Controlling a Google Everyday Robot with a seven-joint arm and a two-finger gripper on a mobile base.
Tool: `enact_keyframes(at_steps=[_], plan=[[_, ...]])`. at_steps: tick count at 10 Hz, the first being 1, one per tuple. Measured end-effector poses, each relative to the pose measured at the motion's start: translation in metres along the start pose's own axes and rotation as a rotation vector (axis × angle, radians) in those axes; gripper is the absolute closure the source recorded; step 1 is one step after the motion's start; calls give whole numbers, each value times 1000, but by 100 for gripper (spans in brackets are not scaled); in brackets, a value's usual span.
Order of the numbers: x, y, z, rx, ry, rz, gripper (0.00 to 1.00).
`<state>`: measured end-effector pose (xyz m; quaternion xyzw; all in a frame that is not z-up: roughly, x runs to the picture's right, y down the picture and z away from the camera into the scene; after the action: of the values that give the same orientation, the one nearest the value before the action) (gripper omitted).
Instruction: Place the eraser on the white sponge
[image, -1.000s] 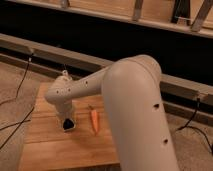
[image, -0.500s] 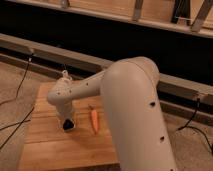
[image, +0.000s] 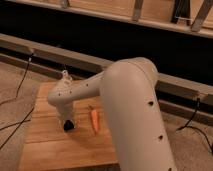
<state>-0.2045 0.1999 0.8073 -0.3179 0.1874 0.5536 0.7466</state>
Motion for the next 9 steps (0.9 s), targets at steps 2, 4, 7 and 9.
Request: enact_keyframes(at_steps=[2,4,7,9], plan=[[1,0,2,1,3,-1,36],[1,0,4,2,5,-1,27],[1,0,5,3,8,-2,27],[0,0,5,2,7,-2,27]])
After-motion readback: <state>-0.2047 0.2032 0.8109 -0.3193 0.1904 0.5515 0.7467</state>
